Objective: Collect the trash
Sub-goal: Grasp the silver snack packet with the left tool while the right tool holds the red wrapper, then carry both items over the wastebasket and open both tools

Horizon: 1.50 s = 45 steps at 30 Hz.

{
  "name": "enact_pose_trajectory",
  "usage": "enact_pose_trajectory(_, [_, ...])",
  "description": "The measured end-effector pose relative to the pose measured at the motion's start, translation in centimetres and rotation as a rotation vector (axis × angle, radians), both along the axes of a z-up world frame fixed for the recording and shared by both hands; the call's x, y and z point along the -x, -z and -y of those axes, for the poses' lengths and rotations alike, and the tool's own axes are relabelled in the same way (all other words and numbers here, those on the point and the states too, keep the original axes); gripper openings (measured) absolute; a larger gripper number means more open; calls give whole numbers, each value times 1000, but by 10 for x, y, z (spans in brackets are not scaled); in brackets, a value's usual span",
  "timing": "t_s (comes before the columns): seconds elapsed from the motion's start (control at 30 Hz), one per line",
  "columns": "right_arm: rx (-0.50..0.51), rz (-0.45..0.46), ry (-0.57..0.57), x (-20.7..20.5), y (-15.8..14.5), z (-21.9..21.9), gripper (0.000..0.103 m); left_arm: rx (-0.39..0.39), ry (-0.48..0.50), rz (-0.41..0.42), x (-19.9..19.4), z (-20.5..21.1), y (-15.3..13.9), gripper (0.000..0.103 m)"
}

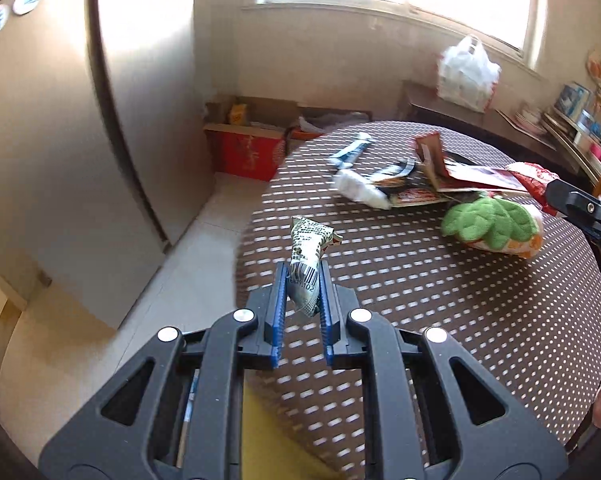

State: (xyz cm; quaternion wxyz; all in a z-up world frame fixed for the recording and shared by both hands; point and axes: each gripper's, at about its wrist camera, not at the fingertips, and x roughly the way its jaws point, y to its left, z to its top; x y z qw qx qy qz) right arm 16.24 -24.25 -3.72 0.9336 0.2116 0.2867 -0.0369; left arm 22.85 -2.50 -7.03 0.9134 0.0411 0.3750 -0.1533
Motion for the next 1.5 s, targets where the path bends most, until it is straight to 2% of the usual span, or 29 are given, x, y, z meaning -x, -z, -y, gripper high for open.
enact_pose_trajectory(0.5, [36, -39, -331, -38, 5, -139, 20, 22, -281, -9, 16, -126, 7, 15])
enact_pose_trajectory(0.8, [69, -112, -465, -59, 27, -210, 20, 48, -418, -88, 15, -193, 38, 15])
enact_pose_trajectory(1.1, [103, -205, -522, -81, 57, -256, 20, 66, -460, -187, 0, -222, 80, 15])
enact_pose_trajectory(1.13, [108, -215, -523, -83, 59, -260, 20, 61, -460, -190, -3, -223, 83, 18])
enact_pose_trajectory(1.2, [115, -231, -524, -87, 63, -268, 20, 49, -470, -212, -12, -227, 91, 42])
enact_pose_trajectory(1.23, [121, -237, -526, -89, 65, -271, 20, 49, -473, -211, -14, -228, 92, 59])
enact_pose_trajectory(1.5, [133, -302, -553, -111, 87, -287, 20, 58, -515, -213, -17, -250, 95, 59])
